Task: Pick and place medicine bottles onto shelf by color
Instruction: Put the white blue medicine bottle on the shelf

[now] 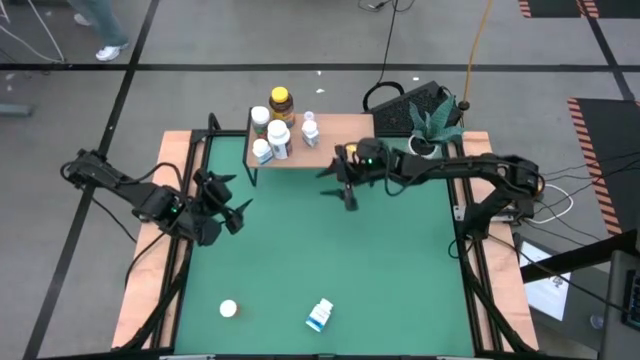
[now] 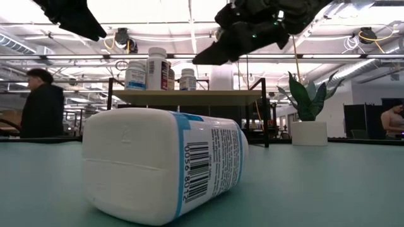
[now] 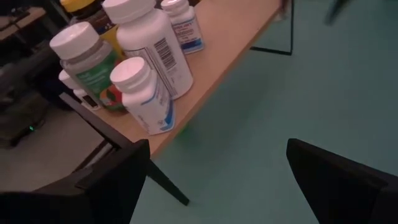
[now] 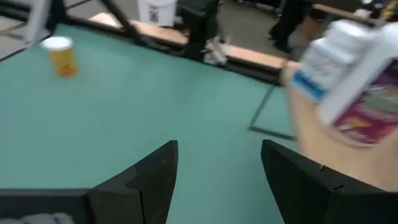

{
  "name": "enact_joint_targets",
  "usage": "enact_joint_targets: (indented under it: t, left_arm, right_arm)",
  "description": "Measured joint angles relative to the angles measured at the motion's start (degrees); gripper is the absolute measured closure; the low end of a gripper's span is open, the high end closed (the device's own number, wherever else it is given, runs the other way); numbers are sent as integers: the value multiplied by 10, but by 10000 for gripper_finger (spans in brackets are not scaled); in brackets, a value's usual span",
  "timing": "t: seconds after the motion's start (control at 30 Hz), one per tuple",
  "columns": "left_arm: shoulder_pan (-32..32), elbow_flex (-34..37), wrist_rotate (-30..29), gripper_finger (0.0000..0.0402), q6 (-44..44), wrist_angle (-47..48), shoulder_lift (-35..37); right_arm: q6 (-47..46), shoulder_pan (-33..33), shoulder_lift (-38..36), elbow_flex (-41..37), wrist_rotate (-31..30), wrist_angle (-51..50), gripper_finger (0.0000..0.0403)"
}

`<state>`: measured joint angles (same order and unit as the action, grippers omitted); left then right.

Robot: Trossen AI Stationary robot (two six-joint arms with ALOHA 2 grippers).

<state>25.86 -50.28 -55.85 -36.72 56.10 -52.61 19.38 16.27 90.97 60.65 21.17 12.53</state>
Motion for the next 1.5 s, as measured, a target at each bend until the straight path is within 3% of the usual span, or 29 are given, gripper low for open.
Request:
enact_joint_targets:
  t: [0.53, 0.77, 0.93, 1.07, 1.17, 1.43, 1.5]
  left_arm:
    - [-20, 0, 56, 21, 6, -40, -102]
    - [-20, 0, 101, 21, 36, -95, -141]
    - [-10, 0, 179, 21, 80, -185, -165]
    - [17, 0, 201, 21, 98, -228, -191]
    - [34, 0, 205, 21, 101, -253, -213]
    - [51, 0, 236, 21, 120, -267, -244]
    - [53, 0, 245, 21, 115, -265, -244]
  right_arm:
    - [-25, -189, -2, -36, -6, -3, 134]
    - [-100, -285, 16, -36, -139, 16, 122]
    - [-170, -346, 57, -35, -202, 94, 122]
    - [-214, -391, 96, -29, -290, 141, 122]
    - [-228, -417, 125, 0, -348, 138, 121]
    - [-223, -455, 187, 110, -368, 36, 121]
    - [-209, -463, 210, 142, -402, 7, 121]
